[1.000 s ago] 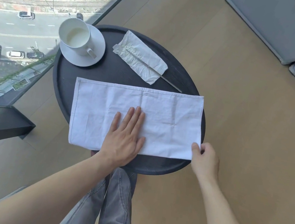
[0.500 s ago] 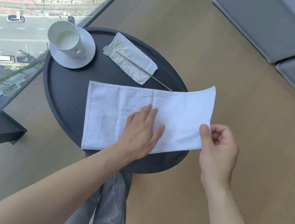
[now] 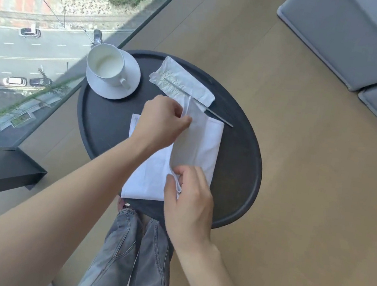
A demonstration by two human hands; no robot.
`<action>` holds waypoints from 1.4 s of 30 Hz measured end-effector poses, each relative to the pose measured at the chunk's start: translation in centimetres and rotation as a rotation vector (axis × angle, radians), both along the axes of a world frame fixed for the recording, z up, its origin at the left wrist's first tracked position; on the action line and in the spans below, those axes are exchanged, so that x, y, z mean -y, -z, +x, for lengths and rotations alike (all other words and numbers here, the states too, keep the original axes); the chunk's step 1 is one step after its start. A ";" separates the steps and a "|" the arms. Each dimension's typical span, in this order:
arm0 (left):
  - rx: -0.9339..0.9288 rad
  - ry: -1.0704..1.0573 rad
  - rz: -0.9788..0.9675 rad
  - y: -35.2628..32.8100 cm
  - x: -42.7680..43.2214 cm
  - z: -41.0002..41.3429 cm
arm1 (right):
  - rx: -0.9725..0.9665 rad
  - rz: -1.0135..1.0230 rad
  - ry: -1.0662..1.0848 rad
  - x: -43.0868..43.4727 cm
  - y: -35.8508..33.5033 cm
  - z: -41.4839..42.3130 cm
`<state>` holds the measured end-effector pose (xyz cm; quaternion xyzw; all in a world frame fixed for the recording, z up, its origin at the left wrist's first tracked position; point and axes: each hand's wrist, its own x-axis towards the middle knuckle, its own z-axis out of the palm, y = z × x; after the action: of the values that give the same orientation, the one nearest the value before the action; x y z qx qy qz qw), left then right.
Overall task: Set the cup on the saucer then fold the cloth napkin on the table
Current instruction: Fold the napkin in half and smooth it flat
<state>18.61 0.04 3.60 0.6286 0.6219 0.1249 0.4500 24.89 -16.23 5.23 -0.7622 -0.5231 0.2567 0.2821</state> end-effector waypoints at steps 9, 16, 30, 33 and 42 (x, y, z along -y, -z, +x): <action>-0.017 -0.056 -0.110 4.4 1.2 -5.8 | 0.054 -0.110 -0.141 0.9 2.4 -4.2; -0.043 -0.096 -0.145 6.5 1.4 -8.7 | 0.127 -0.192 -0.213 0.9 3.8 -6.7; -0.147 -0.059 -0.007 8.9 2.3 -9.9 | 0.267 -0.297 -0.333 2.2 6.7 -8.8; -0.134 -0.086 0.002 8.8 2.9 -9.8 | 0.248 -0.188 -0.352 2.8 7.3 -8.0; -0.310 0.342 0.364 9.5 9.8 -7.2 | 0.342 -0.148 -0.121 -1.6 11.4 -1.0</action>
<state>11.39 -9.76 -5.86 0.8063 0.5356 0.0591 0.2440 23.93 -14.66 -6.14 -0.7805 -0.5878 0.1779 0.1164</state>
